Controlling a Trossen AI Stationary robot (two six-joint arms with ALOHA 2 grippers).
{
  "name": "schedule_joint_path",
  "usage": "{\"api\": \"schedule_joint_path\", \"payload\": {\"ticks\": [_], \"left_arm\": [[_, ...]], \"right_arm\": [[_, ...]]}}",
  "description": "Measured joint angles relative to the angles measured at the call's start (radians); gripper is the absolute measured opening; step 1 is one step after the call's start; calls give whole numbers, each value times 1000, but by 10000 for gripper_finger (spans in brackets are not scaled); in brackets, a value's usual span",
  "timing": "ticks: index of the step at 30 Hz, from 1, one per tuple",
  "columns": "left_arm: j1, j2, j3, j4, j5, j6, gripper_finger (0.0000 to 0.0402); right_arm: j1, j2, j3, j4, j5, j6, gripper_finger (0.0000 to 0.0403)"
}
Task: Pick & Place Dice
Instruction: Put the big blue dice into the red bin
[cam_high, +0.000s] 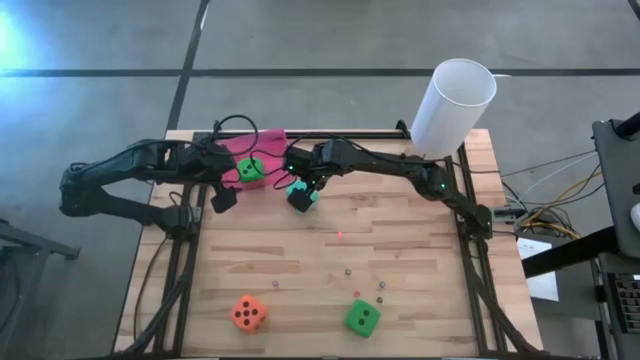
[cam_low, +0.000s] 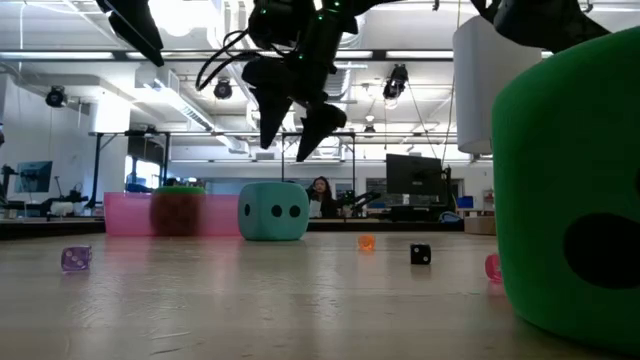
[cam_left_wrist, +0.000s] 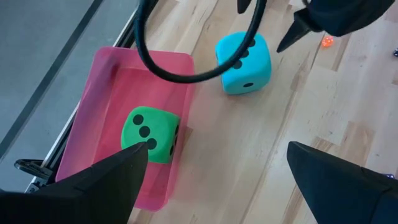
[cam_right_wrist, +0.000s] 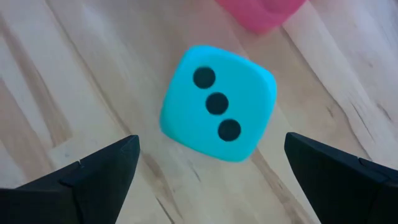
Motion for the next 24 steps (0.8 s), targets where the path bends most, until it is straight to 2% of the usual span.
{"api": "schedule_joint_path", "payload": {"ticks": [16,24], "left_arm": [[0,0,0,0,0,3,386],[0,0,0,0,0,3,384]], "right_arm": [[-3,34,5,5,-13,48,400],[-3,43,5,63,-34,65,400]]}}
